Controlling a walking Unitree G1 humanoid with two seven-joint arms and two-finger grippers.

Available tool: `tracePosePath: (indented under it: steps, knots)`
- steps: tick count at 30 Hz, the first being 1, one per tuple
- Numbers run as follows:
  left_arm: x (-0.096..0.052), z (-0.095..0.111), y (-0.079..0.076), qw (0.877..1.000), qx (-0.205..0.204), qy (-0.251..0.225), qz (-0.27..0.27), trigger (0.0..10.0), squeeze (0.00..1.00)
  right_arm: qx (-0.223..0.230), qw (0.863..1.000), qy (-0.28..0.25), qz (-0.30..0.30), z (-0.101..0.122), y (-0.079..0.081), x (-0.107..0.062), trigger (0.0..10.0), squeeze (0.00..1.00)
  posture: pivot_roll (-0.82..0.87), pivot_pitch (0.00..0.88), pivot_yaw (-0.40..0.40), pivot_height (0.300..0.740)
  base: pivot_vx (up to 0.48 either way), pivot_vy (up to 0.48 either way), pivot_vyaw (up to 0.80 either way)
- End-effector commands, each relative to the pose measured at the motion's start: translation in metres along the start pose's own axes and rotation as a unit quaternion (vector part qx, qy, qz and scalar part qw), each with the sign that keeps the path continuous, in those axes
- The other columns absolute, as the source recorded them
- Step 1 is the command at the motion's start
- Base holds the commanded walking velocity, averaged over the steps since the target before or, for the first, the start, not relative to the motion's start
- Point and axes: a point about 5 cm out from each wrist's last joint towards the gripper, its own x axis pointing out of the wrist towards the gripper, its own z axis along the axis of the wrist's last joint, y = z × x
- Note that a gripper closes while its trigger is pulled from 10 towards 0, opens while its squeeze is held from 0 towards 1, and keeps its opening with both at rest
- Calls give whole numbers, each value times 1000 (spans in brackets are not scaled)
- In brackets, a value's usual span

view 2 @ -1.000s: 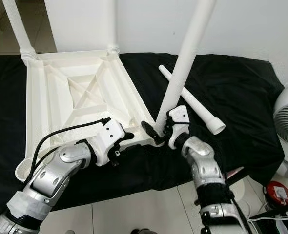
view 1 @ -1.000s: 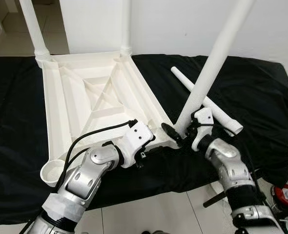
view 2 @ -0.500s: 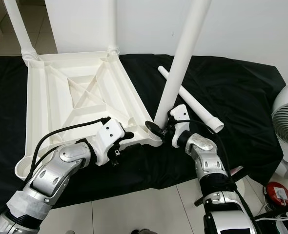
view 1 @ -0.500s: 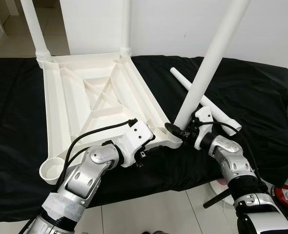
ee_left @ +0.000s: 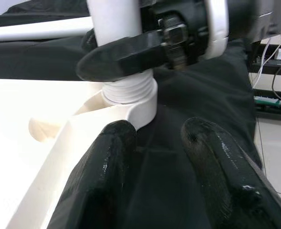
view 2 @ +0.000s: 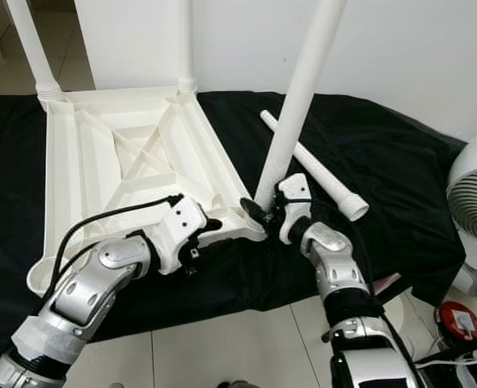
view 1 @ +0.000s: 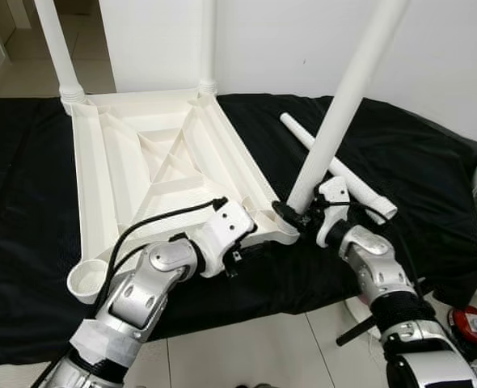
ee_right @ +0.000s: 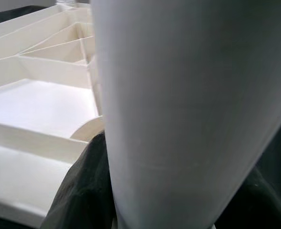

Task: Building children table

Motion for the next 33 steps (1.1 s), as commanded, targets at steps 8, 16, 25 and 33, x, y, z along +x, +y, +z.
tracePosePath:
  steps: [8,16,25,33]
  knots:
    - [4,-1,-5,1000,3,1,-3,10000,0,13,979,26,-200,-10,19,3,10000,0,76,5,-114,740,0,0,0]
    - [5,-2,-6,1000,5,1,-6,10000,0,32,970,19,-242,-13,49,7,10000,0,78,1,-116,740,0,0,0]
    - [6,-2,-7,1000,5,2,-9,10000,0,43,967,7,-249,-9,48,5,10000,1000,74,0,-116,740,0,0,0]
    - [5,-3,-8,1000,6,3,-12,10000,0,31,959,-11,-283,-8,38,-16,10000,1000,73,0,-121,740,0,0,0]
